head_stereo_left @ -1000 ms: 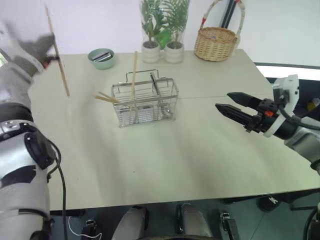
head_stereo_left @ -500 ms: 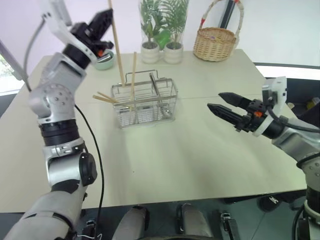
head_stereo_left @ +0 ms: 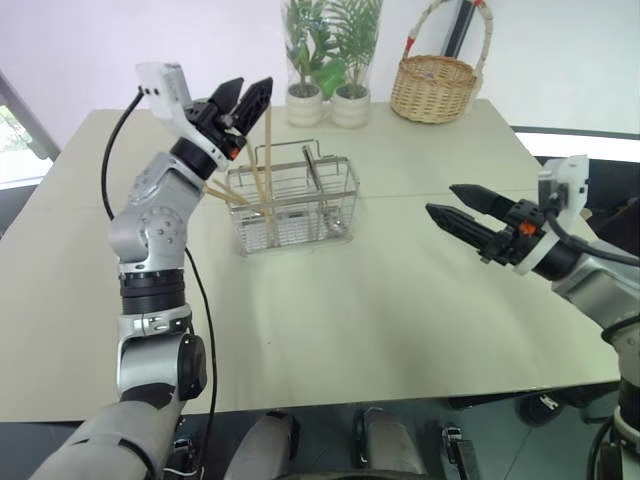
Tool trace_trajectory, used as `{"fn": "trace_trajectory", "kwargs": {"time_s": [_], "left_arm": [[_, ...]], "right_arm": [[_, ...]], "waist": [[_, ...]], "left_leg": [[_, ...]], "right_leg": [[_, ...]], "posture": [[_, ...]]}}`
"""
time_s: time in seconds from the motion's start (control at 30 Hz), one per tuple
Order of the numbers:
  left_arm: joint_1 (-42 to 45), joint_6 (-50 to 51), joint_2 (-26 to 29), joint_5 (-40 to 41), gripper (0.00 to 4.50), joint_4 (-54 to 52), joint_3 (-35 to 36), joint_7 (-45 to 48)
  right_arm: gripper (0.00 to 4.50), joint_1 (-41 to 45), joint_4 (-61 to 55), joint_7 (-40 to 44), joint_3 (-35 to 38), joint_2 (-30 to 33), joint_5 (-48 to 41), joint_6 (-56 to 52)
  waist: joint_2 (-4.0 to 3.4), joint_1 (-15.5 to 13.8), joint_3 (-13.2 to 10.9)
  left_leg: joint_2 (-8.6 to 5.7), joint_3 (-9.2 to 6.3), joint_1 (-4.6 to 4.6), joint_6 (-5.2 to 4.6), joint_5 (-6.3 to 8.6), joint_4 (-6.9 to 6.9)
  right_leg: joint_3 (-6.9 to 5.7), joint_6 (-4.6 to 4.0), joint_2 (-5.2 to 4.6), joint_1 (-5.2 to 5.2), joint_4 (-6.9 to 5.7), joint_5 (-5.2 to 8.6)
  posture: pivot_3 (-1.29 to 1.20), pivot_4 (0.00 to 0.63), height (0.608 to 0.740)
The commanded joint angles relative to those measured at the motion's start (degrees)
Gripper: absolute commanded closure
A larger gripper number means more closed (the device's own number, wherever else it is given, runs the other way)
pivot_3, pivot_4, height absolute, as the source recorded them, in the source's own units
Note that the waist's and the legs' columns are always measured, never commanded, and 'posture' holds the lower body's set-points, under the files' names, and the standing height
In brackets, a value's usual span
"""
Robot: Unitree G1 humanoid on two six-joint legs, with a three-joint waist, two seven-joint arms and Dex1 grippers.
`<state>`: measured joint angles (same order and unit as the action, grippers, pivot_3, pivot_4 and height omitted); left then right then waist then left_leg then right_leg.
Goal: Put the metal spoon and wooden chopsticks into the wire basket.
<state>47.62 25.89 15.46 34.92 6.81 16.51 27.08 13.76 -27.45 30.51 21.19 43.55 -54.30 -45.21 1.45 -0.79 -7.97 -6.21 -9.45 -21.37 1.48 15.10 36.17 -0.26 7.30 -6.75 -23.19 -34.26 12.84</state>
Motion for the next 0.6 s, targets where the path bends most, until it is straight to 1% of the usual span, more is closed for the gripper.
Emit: {"fn": "trace_trajectory", "kwargs": {"time_s": [0.03, 0.17, 0.23, 0.37, 0.47, 0.53, 0.6], "left_arm": [[1.3, -2.2, 0.6, 0.1, 0.03, -2.2, 0.6, -0.4], [1.9, -0.8, 3.6, 0.6, 0.03, -5.1, 1.8, -1.5], [2.4, 1.7, 7.7, 1.3, 0.03, -6.0, 2.2, -0.1], [-0.2, 1.8, 22.2, 0.3, 0.03, -8.6, 0.7, 12.4], [-5.9, 4.4, 33.8, 2.7, 0.03, -10.8, 1.8, 24.8], [-10.7, 5.8, 39.5, 3.8, 0.03, -11.8, 3.4, 30.4], [-15.9, 7.1, 43.8, 4.5, 0.03, -12.4, 6.0, 34.2]], "right_arm": [[1.2, 0.8, -1.0, 0.6, 2.1, 1.1, -0.7, 0.7], [1.2, 1.4, -0.2, 2.1, 1.5, 1.9, 0.1, 1.1], [1.2, 1.7, 0.1, 3.4, 1.3, 2.7, 0.5, 1.3], [1.2, 2.5, 1.5, 7.6, 0.3, 4.8, 1.6, 2.2], [1.2, 2.8, 2.4, 12.7, -1.4, 6.5, 3.2, 3.7], [1.2, 3.0, 3.0, 15.7, -2.4, 7.3, 4.2, 4.9], [1.2, 3.7, 3.6, 17.9, -3.7, 7.5, 5.2, 6.1]], "waist": [[0.0, 0.0, 0.0], [0.0, 0.1, 0.0], [-0.01, 0.2, 0.0], [-0.11, 0.5, -0.1], [-0.21, 0.4, -0.1], [-0.29, 0.5, -0.1], [-0.28, 0.4, -0.1]], "left_leg": [[0.0, 0.0, 0.01, 0.0, 0.0, 0.0], [0.0, 0.0, 0.0, 0.0, 0.0, 0.0], [0.01, 0.01, 0.01, 0.0, 0.0, -0.02], [0.05, 0.05, 0.01, 0.0, 0.0, -0.09], [0.05, 0.06, 0.02, -0.03, 0.02, -0.12], [0.04, 0.09, 0.04, -0.06, 0.04, -0.15], [0.05, 0.08, 0.05, -0.07, 0.05, -0.15]], "right_leg": [[0.0, 0.0, 0.0, 0.0, -0.01, 0.0], [0.0, 0.0, 0.0, 0.0, 0.0, 0.0], [0.0, 0.0, 0.01, -0.02, 0.0, 0.0], [0.0, -0.01, 0.06, -0.07, 0.0, 0.01], [0.0, -0.02, 0.03, -0.05, 0.04, 0.01], [0.02, -0.03, 0.01, -0.05, 0.04, 0.02], [0.02, -0.04, 0.01, -0.06, 0.03, 0.03]], "posture": [[0.0, 0.15, 0.704], [0.0, 0.15, 0.704], [0.0, 0.15, 0.704], [0.0, 0.15, 0.704], [0.0, 0.15, 0.704], [0.0, 0.15, 0.704], [0.0, 0.15, 0.704]]}}
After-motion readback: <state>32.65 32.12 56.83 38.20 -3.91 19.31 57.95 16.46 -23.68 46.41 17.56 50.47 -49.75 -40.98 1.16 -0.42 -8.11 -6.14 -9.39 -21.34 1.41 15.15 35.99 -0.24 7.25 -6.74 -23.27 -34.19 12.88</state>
